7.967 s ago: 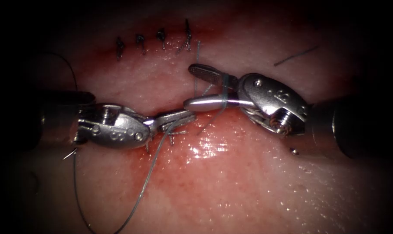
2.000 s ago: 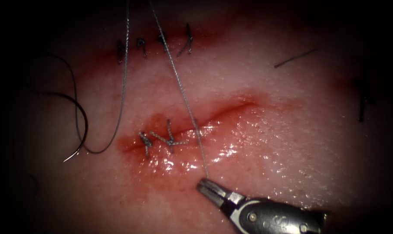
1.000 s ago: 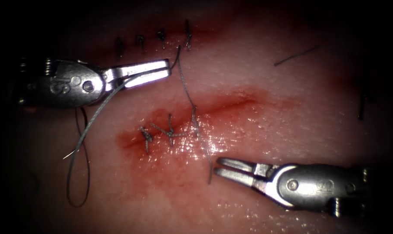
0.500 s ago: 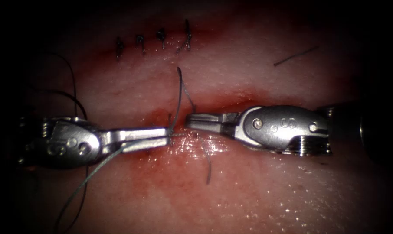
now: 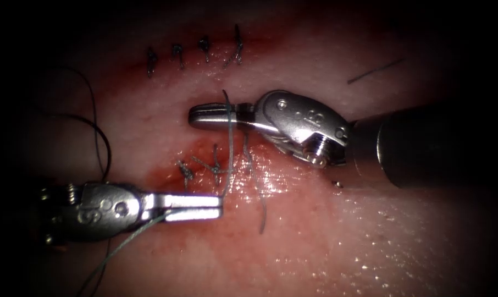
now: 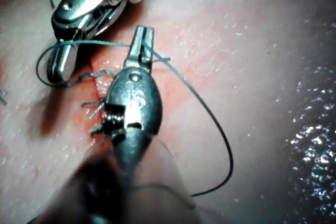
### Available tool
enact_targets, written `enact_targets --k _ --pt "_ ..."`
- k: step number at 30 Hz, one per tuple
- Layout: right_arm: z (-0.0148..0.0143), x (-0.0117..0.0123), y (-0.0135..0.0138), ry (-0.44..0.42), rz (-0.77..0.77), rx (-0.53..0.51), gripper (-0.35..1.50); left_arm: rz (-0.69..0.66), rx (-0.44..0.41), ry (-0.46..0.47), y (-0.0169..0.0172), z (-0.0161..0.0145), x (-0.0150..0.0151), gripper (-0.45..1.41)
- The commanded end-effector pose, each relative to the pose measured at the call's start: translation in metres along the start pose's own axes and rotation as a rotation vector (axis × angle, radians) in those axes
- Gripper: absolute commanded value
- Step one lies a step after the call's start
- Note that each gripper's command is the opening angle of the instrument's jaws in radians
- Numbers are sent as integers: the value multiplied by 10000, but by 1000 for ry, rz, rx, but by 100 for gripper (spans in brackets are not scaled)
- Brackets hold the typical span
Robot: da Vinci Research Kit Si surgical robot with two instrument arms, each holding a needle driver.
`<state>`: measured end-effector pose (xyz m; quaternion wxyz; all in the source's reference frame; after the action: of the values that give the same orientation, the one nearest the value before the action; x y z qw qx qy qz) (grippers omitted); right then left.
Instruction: Wound Closure
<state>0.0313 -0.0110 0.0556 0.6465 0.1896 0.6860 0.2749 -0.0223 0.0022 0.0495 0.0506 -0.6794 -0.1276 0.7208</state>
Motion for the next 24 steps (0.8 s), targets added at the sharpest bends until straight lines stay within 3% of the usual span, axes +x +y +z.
enact_targets --k 1,5,10,14,18,24 --pt "9 -5 -3 23 17 26 -35 -9 4 -7 1 5 -12 -45" --pt "7 -4 -6 88 62 87 -35 -26 10 -23 -6 3 -35 -45" --pt "2 -6 -14 159 119 234 -35 -36 24 -48 -23 1 -74 -45" --pt "-3 -6 -17 161 130 302 -35 -35 26 -56 -29 1 -90 -45" --pt "-13 -5 -22 134 142 359 -35 -39 31 -63 -39 5 -103 -45" --pt "-25 -6 -27 -26 99 475 -35 -44 41 -65 -51 12 -105 -45"
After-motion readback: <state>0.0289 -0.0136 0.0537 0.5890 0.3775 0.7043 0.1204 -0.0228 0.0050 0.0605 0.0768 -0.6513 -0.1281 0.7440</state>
